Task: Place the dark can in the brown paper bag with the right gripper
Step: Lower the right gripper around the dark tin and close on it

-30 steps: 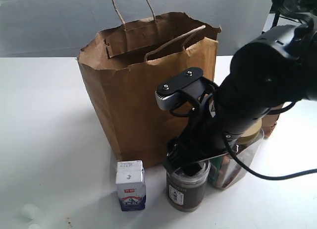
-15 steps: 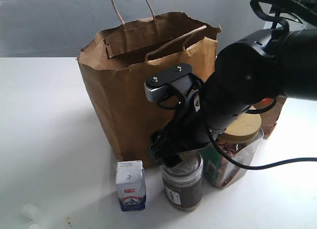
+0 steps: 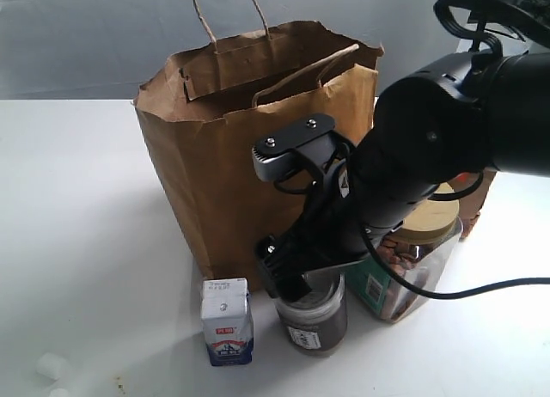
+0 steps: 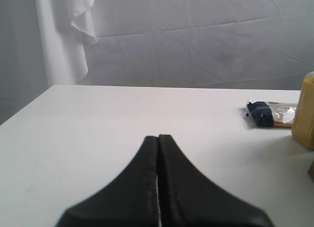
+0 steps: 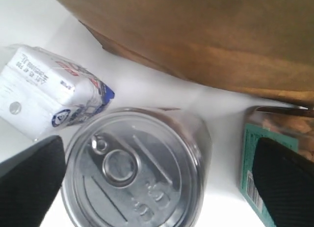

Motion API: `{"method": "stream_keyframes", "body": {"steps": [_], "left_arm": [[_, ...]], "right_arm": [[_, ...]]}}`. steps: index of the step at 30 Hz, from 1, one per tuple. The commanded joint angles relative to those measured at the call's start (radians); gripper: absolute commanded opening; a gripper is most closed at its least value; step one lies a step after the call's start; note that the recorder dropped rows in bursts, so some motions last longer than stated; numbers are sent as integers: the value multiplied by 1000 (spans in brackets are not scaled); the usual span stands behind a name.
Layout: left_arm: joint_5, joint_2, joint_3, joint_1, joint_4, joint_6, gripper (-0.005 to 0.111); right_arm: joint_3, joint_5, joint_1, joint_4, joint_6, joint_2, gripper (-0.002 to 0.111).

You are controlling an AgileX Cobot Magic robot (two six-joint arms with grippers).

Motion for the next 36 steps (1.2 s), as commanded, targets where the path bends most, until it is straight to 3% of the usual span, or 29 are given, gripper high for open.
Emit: {"method": "stream_keyframes", "body": {"steps": [1, 17, 24, 36], "left_arm": [[-9, -3, 4, 2, 3, -4, 0], [-9, -3, 4, 2, 3, -4, 0], [-9, -3, 4, 2, 3, -4, 0], [-9, -3, 4, 2, 3, -4, 0]], "right_arm": [[24, 80, -7, -73, -16, 3, 95], [24, 41, -19, -40, -16, -54, 95], [-57, 63, -19, -36, -14, -61, 95], [-63, 28, 43, -21, -14, -61, 95]]}}
